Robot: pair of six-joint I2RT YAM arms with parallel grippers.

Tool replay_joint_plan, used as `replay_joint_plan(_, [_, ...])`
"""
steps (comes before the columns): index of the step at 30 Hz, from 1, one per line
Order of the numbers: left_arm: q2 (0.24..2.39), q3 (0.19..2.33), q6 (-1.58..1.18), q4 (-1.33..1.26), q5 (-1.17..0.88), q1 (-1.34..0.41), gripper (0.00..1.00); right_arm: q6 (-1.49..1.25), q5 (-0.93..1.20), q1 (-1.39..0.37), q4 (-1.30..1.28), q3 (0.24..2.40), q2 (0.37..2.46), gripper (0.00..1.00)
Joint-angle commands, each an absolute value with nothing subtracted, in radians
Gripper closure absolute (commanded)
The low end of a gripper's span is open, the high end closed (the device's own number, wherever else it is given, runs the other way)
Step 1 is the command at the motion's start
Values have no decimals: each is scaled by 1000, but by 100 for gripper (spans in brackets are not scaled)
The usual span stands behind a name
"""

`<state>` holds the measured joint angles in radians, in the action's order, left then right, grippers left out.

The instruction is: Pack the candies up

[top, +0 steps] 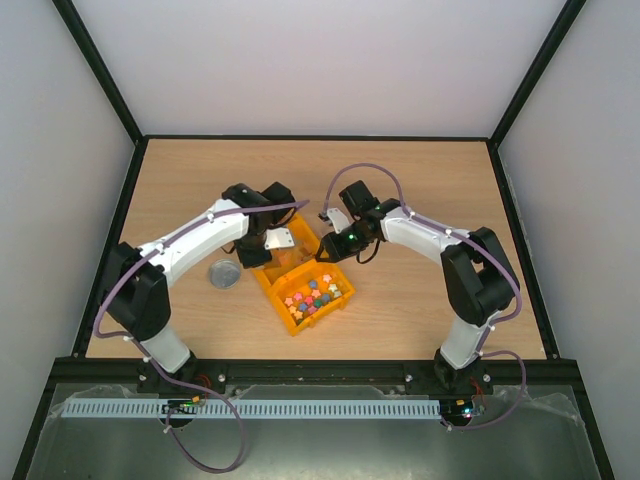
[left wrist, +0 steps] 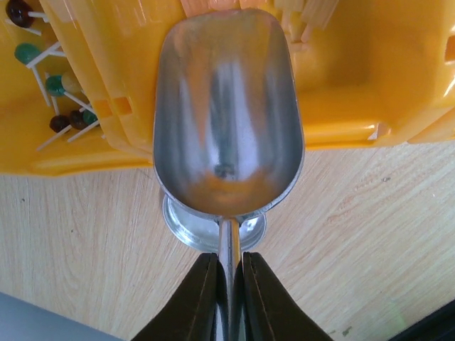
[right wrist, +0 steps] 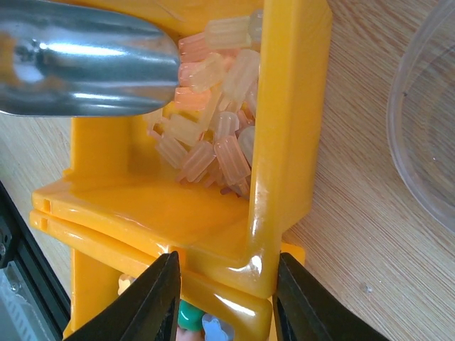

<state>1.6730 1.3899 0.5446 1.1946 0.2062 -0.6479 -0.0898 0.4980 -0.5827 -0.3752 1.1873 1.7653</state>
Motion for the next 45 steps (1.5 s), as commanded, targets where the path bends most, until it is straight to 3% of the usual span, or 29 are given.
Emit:
replay_joint_plan(1, [1669,1285,575,1080,158,-649,98,-68,517,-591,-375,1183,1803,65])
replay_joint_plan(34, [1391,867,506,349,-142,-585,98,-28,518,-603,-364,1184,1824,66])
replay_joint_plan(45, [1198,649,564,192,-312,-442,98,-23,514,-601,-364,1201,1796,55])
